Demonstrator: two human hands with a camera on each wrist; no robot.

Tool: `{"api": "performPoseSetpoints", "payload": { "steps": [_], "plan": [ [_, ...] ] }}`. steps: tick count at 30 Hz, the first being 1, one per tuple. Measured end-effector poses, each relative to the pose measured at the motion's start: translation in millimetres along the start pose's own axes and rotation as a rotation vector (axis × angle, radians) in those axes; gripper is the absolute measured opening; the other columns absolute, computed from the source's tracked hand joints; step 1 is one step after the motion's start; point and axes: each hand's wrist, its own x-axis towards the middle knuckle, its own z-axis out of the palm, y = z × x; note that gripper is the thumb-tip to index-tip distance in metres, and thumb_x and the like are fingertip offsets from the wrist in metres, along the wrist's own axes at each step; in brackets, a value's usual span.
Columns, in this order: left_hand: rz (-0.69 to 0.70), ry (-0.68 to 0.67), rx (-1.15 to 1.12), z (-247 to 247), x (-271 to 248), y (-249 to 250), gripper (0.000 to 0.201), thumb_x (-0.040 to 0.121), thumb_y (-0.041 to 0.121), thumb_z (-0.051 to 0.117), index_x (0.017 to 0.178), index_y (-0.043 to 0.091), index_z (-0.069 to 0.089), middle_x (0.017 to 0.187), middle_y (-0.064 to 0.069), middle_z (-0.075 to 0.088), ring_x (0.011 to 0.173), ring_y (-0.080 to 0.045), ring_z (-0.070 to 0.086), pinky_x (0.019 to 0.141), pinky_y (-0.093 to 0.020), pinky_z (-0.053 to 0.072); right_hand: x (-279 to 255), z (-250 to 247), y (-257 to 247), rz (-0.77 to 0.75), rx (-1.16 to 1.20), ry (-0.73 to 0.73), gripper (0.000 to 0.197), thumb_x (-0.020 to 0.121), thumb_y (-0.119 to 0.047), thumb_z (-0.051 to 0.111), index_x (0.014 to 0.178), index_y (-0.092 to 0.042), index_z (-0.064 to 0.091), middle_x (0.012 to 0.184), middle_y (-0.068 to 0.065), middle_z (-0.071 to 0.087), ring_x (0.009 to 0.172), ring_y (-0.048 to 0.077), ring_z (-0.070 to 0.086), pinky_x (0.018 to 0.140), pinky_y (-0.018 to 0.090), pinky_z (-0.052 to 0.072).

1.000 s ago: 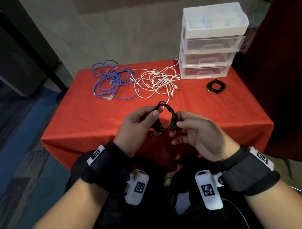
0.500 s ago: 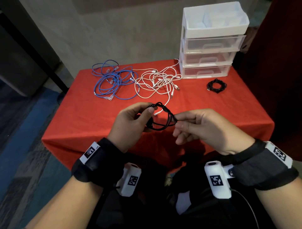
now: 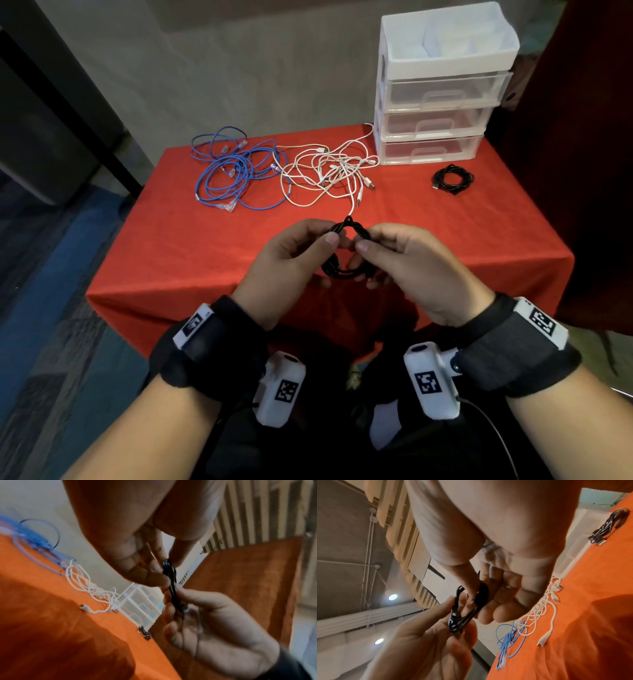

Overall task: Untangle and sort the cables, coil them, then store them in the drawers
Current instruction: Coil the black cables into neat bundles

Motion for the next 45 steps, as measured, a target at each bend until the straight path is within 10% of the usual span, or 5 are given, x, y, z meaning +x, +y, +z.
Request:
{"api": "performPoseSetpoints", "payload": {
  "steps": [12, 23, 33, 40, 45],
  "plan": [
    [-0.117, -0.175, -0.007, -15, 2, 2, 0.019, 0.085, 0.027, 0.066, 0.088, 0.008, 0.068, 0.072, 0.003, 0.063, 0.065, -0.005, 0.056, 0.063, -0.022, 0.054, 5, -20, -2, 0.003, 0.145, -0.086, 0.017, 0.099, -0.015, 0.06, 0.108, -0.005, 0.07, 0.078, 0.011, 0.068, 0.064, 0.017, 0.059, 0.058, 0.024, 0.051],
    [-0.264, -0.154, -0.151, 8, 21, -27, 0.012, 0.099, 0.024, 0.059, 0.099, 0.014, 0.066, 0.093, -0.008, 0.059, 0.073, -0.011, 0.058, 0.067, -0.028, 0.057, 17, -41, 14, 0.043, -0.046, -0.047, 0.025, 0.102, -0.02, 0.059, 0.106, 0.003, 0.067, 0.081, 0.005, 0.072, 0.08, 0.018, 0.06, 0.06, 0.026, 0.049],
    [-0.153, -0.051, 0.173, 78, 110, -48, 0.013, 0.091, 0.02, 0.074, 0.086, 0.017, 0.062, 0.068, -0.003, 0.058, 0.052, -0.011, 0.056, 0.048, -0.023, 0.047, 49, -116, 45, 0.146, -0.08, 0.223, 0.015, 0.095, -0.002, 0.065, 0.106, -0.012, 0.066, 0.087, 0.014, 0.069, 0.058, 0.01, 0.058, 0.046, 0.022, 0.041],
    [-0.05, -0.03, 0.315, 145, 195, -42, 0.011, 0.091, 0.025, 0.071, 0.093, 0.021, 0.06, 0.07, 0.004, 0.058, 0.055, -0.019, 0.057, 0.061, -0.046, 0.06, 90, -186, 48, 0.046, -0.163, 0.507, 0.018, 0.093, -0.002, 0.067, 0.09, -0.016, 0.057, 0.073, 0.006, 0.067, 0.044, 0.003, 0.051, 0.038, 0.02, 0.036],
    [-0.037, -0.047, 0.36, 168, 240, -50, 0.01, 0.092, 0.013, 0.067, 0.094, 0.02, 0.06, 0.064, 0.005, 0.057, 0.059, -0.02, 0.058, 0.062, -0.033, 0.053, 120, -215, 53, 0.053, -0.226, 0.585, 0.024, 0.093, 0.0, 0.066, 0.081, -0.018, 0.056, 0.066, 0.006, 0.062, 0.048, 0.012, 0.052, 0.041, 0.022, 0.042]
  ]
}}
